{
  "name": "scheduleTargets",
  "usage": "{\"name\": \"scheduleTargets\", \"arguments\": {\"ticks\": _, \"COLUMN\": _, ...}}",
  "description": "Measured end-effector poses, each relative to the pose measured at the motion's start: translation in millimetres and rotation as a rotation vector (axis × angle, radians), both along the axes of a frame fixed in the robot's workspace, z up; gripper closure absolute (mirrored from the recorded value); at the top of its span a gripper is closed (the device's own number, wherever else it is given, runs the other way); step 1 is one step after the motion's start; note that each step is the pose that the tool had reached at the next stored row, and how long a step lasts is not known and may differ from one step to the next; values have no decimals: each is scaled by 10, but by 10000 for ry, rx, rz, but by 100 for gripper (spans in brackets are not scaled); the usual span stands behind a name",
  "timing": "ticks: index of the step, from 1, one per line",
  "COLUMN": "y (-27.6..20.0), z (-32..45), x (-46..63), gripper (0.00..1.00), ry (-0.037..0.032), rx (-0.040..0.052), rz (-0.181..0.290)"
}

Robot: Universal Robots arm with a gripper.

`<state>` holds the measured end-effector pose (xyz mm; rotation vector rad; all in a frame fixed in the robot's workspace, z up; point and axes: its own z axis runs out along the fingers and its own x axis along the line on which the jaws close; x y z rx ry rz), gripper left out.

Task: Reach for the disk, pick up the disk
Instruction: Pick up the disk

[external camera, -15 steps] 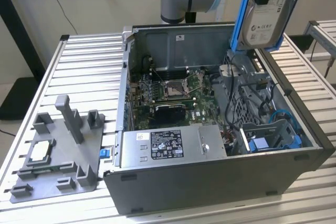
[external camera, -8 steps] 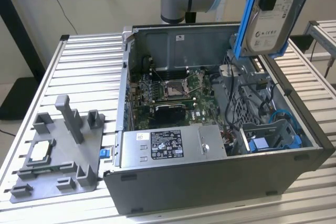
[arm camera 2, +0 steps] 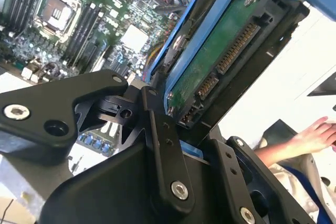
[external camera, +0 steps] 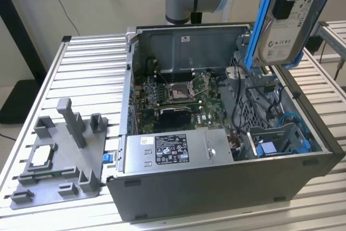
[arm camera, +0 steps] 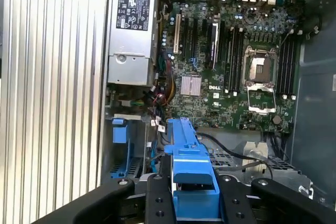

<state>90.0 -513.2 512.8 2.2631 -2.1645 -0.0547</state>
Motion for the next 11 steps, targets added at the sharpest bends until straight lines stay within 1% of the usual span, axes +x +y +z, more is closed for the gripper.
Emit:
{"name": "scheduleTargets", "arguments": {"ticks": 1, "y": -35, "z": -2, "x": 0, "gripper": 100, "ry": 1, "rx": 1, "rz": -1}}
{"name": "scheduleTargets", "arguments": {"ticks": 6, "y": -239, "z": -16, "x": -1, "gripper": 100, "ry": 5, "rx": 0, "rz": -22}}
{"name": "scheduleTargets", "arguments": {"ticks": 9, "y": -330, "z": -32, "x": 0, "gripper": 100, "ry": 6, "rx": 1, "rz": -79}}
{"name": "scheduleTargets", "arguments": {"ticks": 11, "y": -366, "z": -43, "x": -1, "gripper": 100, "ry": 6, "rx": 0, "rz": -154}}
